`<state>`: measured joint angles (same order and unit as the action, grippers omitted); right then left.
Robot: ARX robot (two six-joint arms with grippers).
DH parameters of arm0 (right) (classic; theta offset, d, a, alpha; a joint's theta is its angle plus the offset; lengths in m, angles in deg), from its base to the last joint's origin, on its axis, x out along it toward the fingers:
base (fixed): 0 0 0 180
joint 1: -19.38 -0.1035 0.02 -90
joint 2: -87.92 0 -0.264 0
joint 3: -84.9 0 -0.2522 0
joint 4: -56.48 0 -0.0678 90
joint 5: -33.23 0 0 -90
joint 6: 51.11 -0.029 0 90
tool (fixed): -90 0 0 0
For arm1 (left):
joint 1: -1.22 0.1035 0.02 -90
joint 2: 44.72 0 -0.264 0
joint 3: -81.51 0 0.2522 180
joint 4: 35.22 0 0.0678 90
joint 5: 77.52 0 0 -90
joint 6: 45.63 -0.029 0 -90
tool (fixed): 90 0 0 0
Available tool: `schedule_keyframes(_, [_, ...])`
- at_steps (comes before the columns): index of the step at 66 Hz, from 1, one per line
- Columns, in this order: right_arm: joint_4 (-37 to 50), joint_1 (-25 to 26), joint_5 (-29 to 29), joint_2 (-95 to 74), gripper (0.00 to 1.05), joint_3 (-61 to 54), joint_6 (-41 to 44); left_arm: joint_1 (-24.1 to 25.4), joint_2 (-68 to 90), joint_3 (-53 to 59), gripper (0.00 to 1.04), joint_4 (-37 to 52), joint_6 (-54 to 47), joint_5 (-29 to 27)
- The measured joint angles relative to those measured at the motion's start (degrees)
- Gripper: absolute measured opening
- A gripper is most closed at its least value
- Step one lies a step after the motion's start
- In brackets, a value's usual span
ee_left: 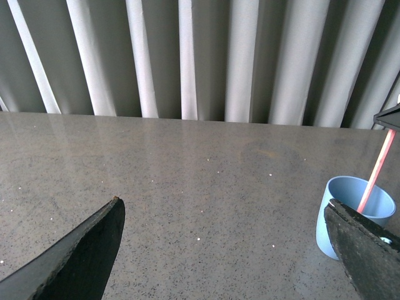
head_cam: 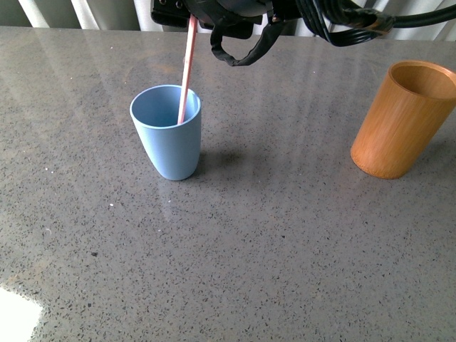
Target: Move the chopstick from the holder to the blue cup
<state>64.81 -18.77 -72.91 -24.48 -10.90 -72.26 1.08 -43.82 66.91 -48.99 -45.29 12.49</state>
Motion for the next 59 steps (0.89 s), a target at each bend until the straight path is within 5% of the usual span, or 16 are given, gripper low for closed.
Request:
schedule_keyframes(22, [0.90, 0.31, -0.55, 0.24, 0.79, -1.44, -0.09, 0.00, 0.00, 0.00, 0.96, 0.00, 0.00, 0.00])
schedule_keyframes(30, [2.12, 2.16, -0.85, 4.02, 0.91, -4.20, -0.39, 0.00, 0.00, 0.00, 0.96, 0.00, 0.00, 0.00])
schedule_keyframes(53, [6.91, 12.90, -1.70, 29.07, 0.96, -20.65, 1.36, 0.00, 0.00, 0.00, 0.96, 0.00, 0.00, 0.00])
schedule_keyframes(59, [12.57, 17.90, -2.64, 39.85, 0.77, -31.91, 12.41, 0.00, 0.00, 0.00, 0.96, 0.00, 0.00, -0.02])
